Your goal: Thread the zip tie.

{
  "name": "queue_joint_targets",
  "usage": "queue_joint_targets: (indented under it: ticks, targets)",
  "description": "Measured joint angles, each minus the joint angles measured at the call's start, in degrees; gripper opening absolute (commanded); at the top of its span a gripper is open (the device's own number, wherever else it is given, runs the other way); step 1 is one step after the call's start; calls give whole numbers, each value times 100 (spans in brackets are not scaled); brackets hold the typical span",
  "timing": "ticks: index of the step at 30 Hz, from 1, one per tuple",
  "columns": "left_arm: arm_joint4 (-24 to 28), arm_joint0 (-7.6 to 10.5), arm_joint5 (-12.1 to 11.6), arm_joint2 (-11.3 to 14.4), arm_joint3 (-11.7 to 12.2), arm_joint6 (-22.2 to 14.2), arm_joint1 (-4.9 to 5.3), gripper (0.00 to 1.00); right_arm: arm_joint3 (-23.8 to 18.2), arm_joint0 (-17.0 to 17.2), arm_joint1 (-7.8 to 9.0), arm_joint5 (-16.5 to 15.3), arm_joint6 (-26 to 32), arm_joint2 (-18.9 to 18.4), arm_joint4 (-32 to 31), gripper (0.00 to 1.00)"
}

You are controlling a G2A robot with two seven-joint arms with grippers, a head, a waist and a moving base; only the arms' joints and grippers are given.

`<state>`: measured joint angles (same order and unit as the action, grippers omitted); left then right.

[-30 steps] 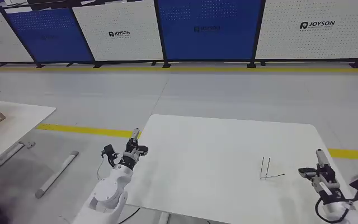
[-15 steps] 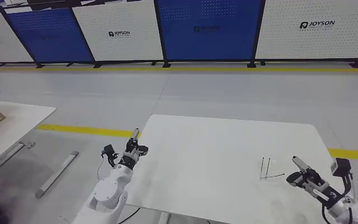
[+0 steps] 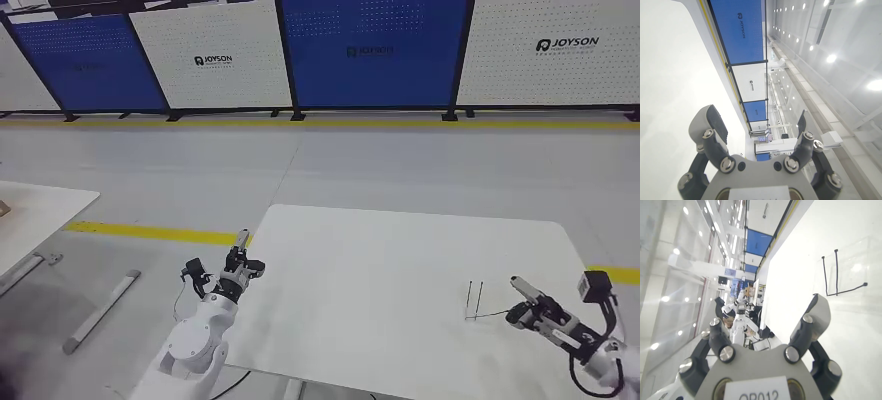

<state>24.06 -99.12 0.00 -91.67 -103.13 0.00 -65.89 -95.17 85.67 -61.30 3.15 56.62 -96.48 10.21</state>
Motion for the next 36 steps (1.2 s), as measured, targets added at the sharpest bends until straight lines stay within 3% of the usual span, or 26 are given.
queue_joint_targets:
  ticks: [6, 26, 31, 34, 36]
  targets:
    - [0, 0, 0, 0, 0, 0, 0, 100, 314, -478, 126, -310, 1295, 14, -395, 100]
    - [0, 0, 0, 0, 0, 0, 0, 100, 270, -517, 143, -338, 1326, 24, -423, 100]
    - [0, 0, 0, 0, 0, 0, 0, 100, 416, -992, 323, -262, 2436, 184, -701, 100]
    - [0, 0, 0, 0, 0, 0, 0, 100, 399, -1173, 500, -272, 2313, 459, -1216, 100]
    - [0, 0, 0, 0, 0, 0, 0, 100, 455, -1227, 631, -420, 2296, 686, -1091, 100]
